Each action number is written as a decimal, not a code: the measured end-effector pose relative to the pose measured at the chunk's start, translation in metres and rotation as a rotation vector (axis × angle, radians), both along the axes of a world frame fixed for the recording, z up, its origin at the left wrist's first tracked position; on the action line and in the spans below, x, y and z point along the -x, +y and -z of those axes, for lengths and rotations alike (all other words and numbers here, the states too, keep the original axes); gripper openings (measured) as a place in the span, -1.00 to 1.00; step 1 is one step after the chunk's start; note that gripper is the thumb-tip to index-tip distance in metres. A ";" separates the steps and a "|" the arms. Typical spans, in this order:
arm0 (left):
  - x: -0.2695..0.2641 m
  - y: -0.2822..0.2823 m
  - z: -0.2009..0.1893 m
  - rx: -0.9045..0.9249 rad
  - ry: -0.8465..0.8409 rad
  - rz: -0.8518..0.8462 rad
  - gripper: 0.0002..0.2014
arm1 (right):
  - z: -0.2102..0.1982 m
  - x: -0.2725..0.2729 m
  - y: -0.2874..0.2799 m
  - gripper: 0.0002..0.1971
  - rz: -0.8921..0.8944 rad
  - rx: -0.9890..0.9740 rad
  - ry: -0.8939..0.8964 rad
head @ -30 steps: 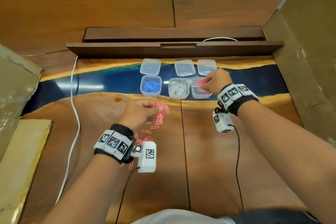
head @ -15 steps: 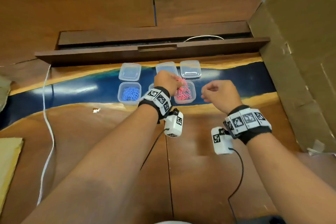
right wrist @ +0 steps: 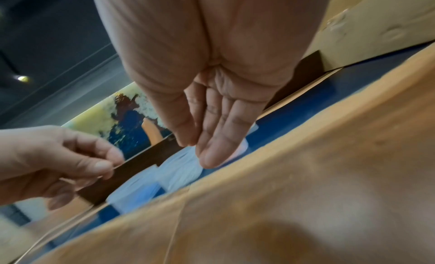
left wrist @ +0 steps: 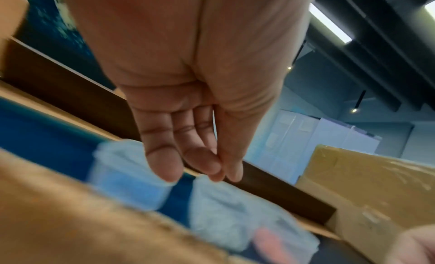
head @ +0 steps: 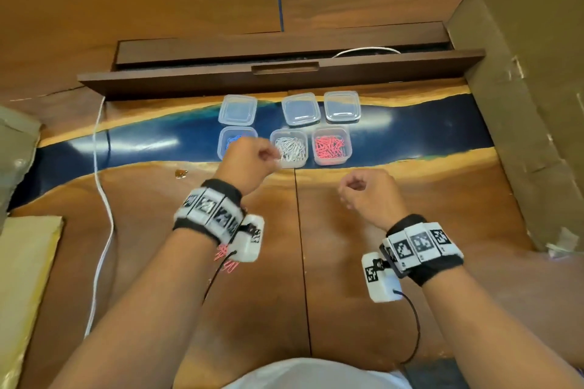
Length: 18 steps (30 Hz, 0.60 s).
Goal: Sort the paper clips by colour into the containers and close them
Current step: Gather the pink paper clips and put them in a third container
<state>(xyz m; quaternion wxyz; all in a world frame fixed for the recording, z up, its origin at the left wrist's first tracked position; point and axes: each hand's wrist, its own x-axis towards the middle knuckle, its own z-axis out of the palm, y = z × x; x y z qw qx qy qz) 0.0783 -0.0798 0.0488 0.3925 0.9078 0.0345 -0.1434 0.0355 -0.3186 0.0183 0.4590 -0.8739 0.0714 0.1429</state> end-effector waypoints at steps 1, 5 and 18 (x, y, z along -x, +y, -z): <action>0.019 0.022 0.002 -0.053 0.031 -0.015 -0.85 | 0.003 0.008 0.011 -0.85 -0.058 0.003 0.042; 0.102 0.084 0.017 -0.242 0.280 -0.044 -0.51 | 0.004 0.036 0.066 -0.48 -0.381 0.128 0.173; 0.174 0.112 0.077 -0.158 0.175 -0.060 -0.50 | 0.028 0.060 0.198 -0.33 -0.755 0.404 0.051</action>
